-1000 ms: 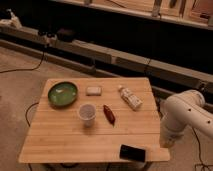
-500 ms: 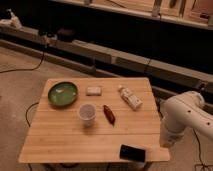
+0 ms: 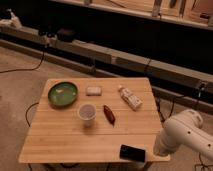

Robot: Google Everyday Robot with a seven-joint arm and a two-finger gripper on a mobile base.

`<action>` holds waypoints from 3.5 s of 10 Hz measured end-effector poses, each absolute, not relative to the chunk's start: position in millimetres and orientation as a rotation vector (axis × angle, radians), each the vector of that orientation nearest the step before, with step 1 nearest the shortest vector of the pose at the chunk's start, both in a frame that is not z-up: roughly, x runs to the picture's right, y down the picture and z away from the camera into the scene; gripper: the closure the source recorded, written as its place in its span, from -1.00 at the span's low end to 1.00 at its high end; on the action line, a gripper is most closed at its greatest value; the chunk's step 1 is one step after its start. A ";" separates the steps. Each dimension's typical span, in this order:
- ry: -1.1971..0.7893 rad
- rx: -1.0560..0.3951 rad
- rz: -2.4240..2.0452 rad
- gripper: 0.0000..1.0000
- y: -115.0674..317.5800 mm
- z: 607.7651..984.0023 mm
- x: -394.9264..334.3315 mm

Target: Push the eraser across the table

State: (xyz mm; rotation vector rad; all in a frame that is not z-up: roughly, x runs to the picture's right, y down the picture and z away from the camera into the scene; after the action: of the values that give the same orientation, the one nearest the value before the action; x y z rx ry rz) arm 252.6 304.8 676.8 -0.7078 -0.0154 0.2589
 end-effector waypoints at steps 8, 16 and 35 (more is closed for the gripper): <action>-0.031 -0.735 0.307 0.80 345.1 703.9 250.2; -0.053 -0.696 0.283 0.80 359.7 726.9 236.4; -0.107 -0.689 0.177 0.80 327.5 768.6 148.4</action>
State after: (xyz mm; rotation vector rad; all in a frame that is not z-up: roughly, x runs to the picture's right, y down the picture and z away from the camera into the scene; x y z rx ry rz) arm 148.4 327.5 768.6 -0.6895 -0.1068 0.1768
